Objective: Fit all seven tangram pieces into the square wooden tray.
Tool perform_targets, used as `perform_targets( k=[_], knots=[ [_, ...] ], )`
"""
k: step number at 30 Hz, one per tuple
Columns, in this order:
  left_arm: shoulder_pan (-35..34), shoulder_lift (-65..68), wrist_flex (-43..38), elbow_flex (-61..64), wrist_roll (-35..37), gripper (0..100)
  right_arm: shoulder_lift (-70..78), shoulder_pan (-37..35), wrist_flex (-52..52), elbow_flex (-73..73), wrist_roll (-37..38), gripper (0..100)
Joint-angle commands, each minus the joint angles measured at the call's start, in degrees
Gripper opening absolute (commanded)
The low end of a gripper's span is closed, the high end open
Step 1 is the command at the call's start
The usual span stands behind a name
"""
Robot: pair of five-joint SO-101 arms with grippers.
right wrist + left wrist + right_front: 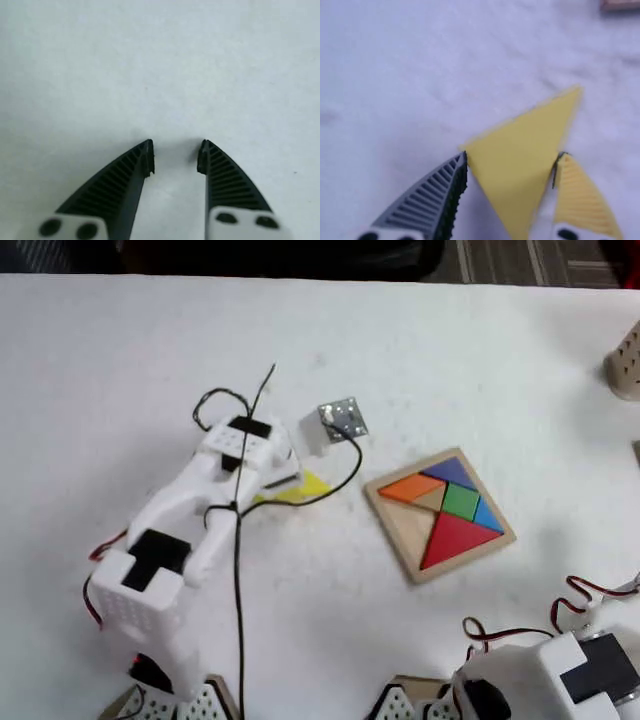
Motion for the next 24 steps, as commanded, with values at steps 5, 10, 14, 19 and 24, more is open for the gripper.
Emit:
perform_targets(
  k=[5, 10, 14, 19, 24],
  knots=[
    [-0.6, 8.0, 12.8, -15.3, 8.4, 28, -1.9, -1.0, 1.1, 0.8, 3.2, 15.9],
    [-0.9, 12.7, 16.4, -22.8, 12.8, 28, -1.9, -0.9, 1.1, 0.8, 3.2, 15.9],
    [-0.8, 13.4, 17.3, -23.6, 12.9, 22, -1.9, -0.9, 1.1, 0.8, 3.1, 15.9],
    [-0.8, 13.3, 20.3, -24.1, 13.1, 18, -1.9, -0.9, 1.1, 0.8, 3.1, 15.9],
    [-0.9, 13.3, 21.8, -23.7, 23.3, 20, -1.9, -1.0, 1.1, 0.8, 3.0, 15.9]
  ],
)
